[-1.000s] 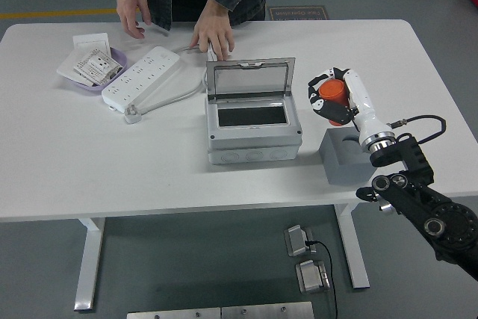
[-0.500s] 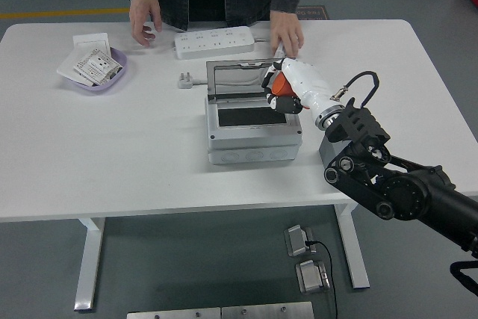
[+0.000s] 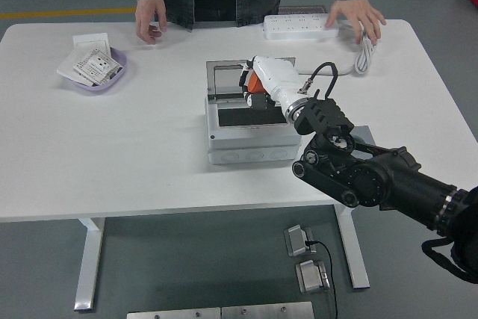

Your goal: Pick up the cylinder from the cube,place it in the box,flap close box

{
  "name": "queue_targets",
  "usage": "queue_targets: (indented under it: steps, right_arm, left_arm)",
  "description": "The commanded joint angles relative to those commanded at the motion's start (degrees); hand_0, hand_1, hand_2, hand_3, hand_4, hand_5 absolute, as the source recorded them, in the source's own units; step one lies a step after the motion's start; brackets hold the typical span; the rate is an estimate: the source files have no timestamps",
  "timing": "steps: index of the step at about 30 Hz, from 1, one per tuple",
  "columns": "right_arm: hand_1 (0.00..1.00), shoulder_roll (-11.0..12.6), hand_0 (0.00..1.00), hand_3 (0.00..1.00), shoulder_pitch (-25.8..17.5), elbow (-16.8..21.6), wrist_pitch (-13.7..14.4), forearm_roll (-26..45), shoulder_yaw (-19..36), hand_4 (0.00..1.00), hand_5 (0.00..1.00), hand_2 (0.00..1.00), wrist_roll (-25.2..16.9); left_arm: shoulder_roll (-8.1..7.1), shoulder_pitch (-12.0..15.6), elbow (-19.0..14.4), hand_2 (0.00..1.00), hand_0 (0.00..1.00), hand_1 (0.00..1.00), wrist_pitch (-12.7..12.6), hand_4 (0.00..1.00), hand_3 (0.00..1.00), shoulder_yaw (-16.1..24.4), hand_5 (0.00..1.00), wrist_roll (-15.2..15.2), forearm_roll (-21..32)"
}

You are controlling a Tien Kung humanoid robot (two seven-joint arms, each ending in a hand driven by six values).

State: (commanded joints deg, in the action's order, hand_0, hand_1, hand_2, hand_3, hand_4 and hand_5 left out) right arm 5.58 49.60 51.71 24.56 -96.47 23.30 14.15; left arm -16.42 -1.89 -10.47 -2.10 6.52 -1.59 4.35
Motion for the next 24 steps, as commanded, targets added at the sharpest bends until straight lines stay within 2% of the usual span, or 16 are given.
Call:
queue_targets:
  steps: [1,4,11,12,18,19,23,24]
  right_arm:
    - [0.065,-0.24,0.002,0.238,0.1,-0.22,0.25,0.47,-0.35,0.002,0.002,0.229,-0.07]
    - [0.065,-0.84,0.002,0.238,0.15,-0.87,0.31,2.17,-1.08,0.002,0.002,0.229,-0.96]
    - [0.069,-1.47,0.002,0.239,0.08,-2.16,-2.24,3.7,-0.98,0.002,0.002,0.229,-5.03]
    - [0.104,-1.57,0.002,0.229,0.1,-2.27,-2.17,3.67,-0.92,0.002,0.002,0.226,-5.56]
    - [0.104,-2.15,0.002,0.229,0.29,-2.77,-0.65,3.84,-1.16,0.002,0.002,0.226,-8.92]
    - [0.238,-2.24,0.133,0.488,0.32,-2.88,-0.37,3.95,-1.31,0.272,0.142,0.403,-9.36]
    - [0.238,-2.54,0.133,0.488,0.28,-3.33,0.38,4.34,-1.83,0.272,0.142,0.403,-10.7]
    - [0.335,-2.59,0.168,0.647,0.25,-3.46,0.42,4.43,-1.89,0.6,0.296,0.499,-10.93]
  left_arm:
    - [0.01,-0.04,-0.01,0.66,0.639,0.666,0.01,0.777,0.729,-0.07,0.24,0.01,0.05]
    - [0.08,-0.17,-0.03,0.66,0.639,0.666,0.04,0.777,0.729,-0.25,0.24,0.02,0.19]
    - [0.11,-0.46,-0.01,0.652,0.64,0.667,0.1,0.75,0.717,-0.64,0.226,0.01,0.37]
    - [0.12,-0.56,-0.02,0.647,0.64,0.666,0.1,0.732,0.713,-0.7,0.212,0.0,0.34]
    - [0.19,-1.16,-0.21,0.647,0.64,0.666,0.06,0.732,0.713,0.0,0.212,0.07,-0.74]
    - [0.21,-1.24,-0.23,0.638,0.64,0.666,0.06,0.7,0.704,-0.04,0.186,0.08,-0.77]
    - [0.29,-1.42,-0.25,0.638,0.64,0.666,0.08,0.7,0.704,-0.37,0.186,0.07,-0.66]
    - [0.3,-1.43,-0.26,0.639,0.641,0.667,0.09,0.705,0.706,-0.42,0.196,0.07,-0.65]
